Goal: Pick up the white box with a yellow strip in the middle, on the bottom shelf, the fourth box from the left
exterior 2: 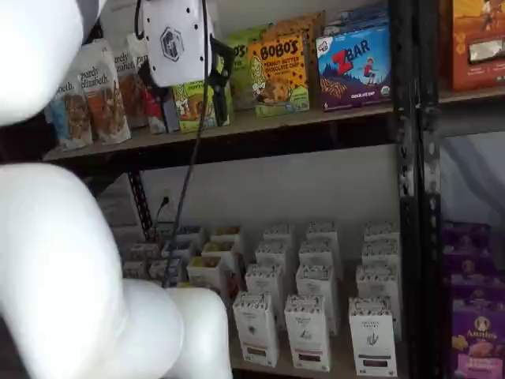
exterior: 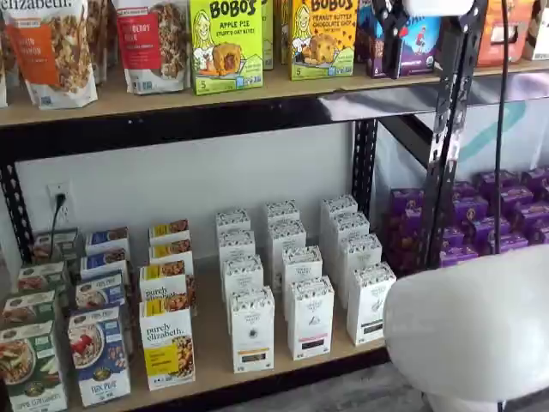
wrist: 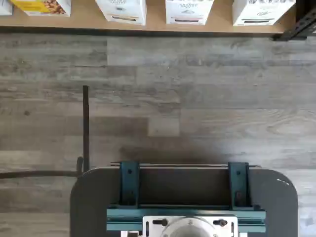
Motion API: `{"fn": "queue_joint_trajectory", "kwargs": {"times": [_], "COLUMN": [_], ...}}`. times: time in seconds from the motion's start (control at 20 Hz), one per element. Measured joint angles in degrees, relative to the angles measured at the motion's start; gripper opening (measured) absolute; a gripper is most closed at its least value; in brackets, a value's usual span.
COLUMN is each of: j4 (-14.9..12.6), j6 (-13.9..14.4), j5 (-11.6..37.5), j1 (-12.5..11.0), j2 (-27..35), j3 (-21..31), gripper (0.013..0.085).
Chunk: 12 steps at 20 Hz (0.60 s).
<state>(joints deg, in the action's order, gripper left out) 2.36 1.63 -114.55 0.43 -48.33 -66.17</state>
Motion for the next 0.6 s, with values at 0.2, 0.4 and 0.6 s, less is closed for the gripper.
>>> {"fn": "queue_joint_trajectory", "kwargs": {"times": [0.2,0.4,0.6], "j4": [2.09,0.68,-1.56], "j6": [-0.95,-0.74,0.46], "j5": [-2.24,-1.09,1.95], "j1": [-1.97,-1.00,1.14], "j2": [1.23,0.71,-0.14], "j3": [-1.04,-0.10,2.80], "gripper": [0.0850,0.0850,0.0850]}}
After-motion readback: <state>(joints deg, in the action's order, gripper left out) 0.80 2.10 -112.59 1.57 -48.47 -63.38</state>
